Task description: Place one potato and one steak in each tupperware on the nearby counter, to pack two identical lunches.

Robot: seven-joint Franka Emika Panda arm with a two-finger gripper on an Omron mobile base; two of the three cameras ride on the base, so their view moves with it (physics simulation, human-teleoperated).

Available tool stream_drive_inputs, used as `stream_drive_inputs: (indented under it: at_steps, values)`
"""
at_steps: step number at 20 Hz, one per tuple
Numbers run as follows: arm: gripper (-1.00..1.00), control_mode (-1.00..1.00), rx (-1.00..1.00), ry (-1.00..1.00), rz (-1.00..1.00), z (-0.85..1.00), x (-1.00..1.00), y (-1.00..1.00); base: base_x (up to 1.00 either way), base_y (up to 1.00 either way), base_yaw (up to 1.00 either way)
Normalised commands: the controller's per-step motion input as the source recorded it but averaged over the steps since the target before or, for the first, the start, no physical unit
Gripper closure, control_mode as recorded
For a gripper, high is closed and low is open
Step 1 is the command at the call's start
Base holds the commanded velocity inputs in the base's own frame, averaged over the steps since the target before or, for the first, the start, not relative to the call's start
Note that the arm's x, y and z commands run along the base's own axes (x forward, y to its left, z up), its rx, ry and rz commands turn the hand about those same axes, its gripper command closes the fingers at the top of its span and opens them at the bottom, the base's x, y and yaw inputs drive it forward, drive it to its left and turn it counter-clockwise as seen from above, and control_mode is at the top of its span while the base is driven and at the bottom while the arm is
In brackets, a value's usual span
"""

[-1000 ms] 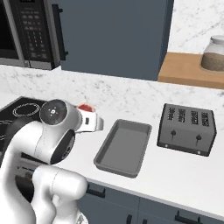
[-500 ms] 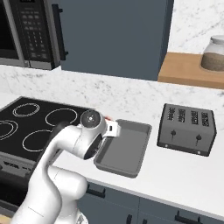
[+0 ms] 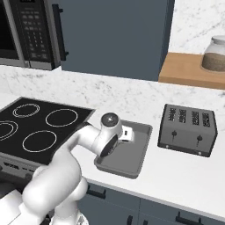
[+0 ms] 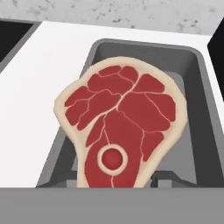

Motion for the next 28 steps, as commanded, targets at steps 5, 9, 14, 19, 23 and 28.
stream_drive_inputs:
  at_steps: [5,9,14,19,23,28]
  values:
    - [1.00,-1.00,0.00,0.00,0.00,-0.26,0.22,-0.15,0.00,0.00,0.00]
    - [1.00,-1.00,0.00,-0.01,0.02,-0.45,0.16,-0.09,0.00,0.00,0.00]
    - [1.00,-1.00,0.00,0.00,0.04,-0.51,0.05,0.00,0.00,0.00,0.00]
    - [1.00,-1.00,0.00,0.00,0.01,-0.35,0.03,0.00,0.00,0.00,0.00]
    - [1.00,-1.00,0.00,0.00,0.00,-0.18,0.00,0.00,0.00,0.00,0.00]
    - [1.00,-1.00,0.00,0.02,0.00,-0.18,0.00,0.02,0.00,0.00,0.00]
